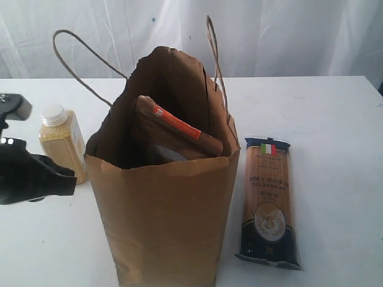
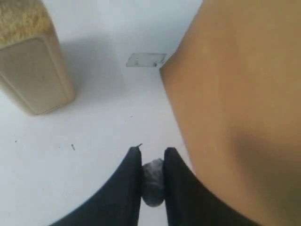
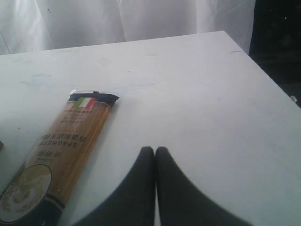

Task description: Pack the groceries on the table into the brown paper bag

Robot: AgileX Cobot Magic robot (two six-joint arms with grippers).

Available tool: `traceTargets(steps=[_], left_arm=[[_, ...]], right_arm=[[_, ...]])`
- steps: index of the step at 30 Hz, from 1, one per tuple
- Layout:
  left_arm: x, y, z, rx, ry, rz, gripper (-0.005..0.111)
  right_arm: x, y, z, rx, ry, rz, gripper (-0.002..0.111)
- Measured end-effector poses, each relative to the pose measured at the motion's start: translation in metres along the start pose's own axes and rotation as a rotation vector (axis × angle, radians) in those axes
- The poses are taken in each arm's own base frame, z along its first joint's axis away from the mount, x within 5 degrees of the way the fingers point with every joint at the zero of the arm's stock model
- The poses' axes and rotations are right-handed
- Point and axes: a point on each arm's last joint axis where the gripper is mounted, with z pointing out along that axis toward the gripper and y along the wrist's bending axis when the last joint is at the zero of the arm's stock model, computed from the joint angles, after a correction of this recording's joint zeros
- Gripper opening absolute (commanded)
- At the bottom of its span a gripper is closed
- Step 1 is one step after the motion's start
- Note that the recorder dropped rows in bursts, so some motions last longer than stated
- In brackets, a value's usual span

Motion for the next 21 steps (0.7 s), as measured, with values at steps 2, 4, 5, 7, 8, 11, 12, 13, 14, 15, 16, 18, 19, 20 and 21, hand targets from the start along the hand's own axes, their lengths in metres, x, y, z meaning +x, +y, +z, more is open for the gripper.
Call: traceTargets(steps=[2,4,5,7,8,11,12,13,14,15,16,18,19,20,21], left_arm=[[0.000,-0.005,-0.021,0.031,-0.033,0.010,0.000],[0.006,-0.013,-0.050,0.082,-0.061,0.025,0.000],[0.008,-0.015,-0.061,0.102,-0.078,0.026,0.000],[0.017,-0.024,-0.088,0.184,-0.116,0.010,0.000],[0.022,-0.030,-0.106,0.245,-0.158,0.007,0.000],[0.023,-0.044,-0.137,0.372,-0.211,0.014,0.000],[0.019,-0.051,-0.150,0.432,-0.215,0.048,0.000],[0.017,-0.055,-0.157,0.460,-0.218,0.082,0.000],[0.014,-0.058,-0.163,0.471,-0.226,0.107,0.000],[0.009,-0.059,-0.167,0.479,-0.228,0.120,0.000],[0.006,-0.061,-0.168,0.482,-0.226,0.132,0.000],[-0.005,-0.063,-0.167,0.489,-0.208,0.145,0.000],[-0.011,-0.065,-0.167,0.495,-0.197,0.156,0.000],[-0.017,-0.067,-0.164,0.509,-0.185,0.161,0.000],[-0.024,-0.069,-0.162,0.531,-0.173,0.179,0.000]], right_arm=[[0.000,0.000,0.000,0.000,0.000,0.000,0.000],[0.000,0.000,0.000,0.000,0.000,0.000,0.000],[0.000,0.000,0.000,0.000,0.000,0.000,0.000],[0.000,0.000,0.000,0.000,0.000,0.000,0.000],[0.000,0.000,0.000,0.000,0.000,0.000,0.000],[0.000,0.000,0.000,0.000,0.000,0.000,0.000],[0.000,0.000,0.000,0.000,0.000,0.000,0.000],[0.000,0.000,0.000,0.000,0.000,0.000,0.000],[0.000,0.000,0.000,0.000,0.000,0.000,0.000],[0.000,0.000,0.000,0.000,0.000,0.000,0.000],[0.000,0.000,0.000,0.000,0.000,0.000,0.000],[0.000,0.000,0.000,0.000,0.000,0.000,0.000],[0.000,0.000,0.000,0.000,0.000,0.000,0.000],[0.000,0.000,0.000,0.000,0.000,0.000,0.000],[0.000,0.000,0.000,0.000,0.000,0.000,0.000]])
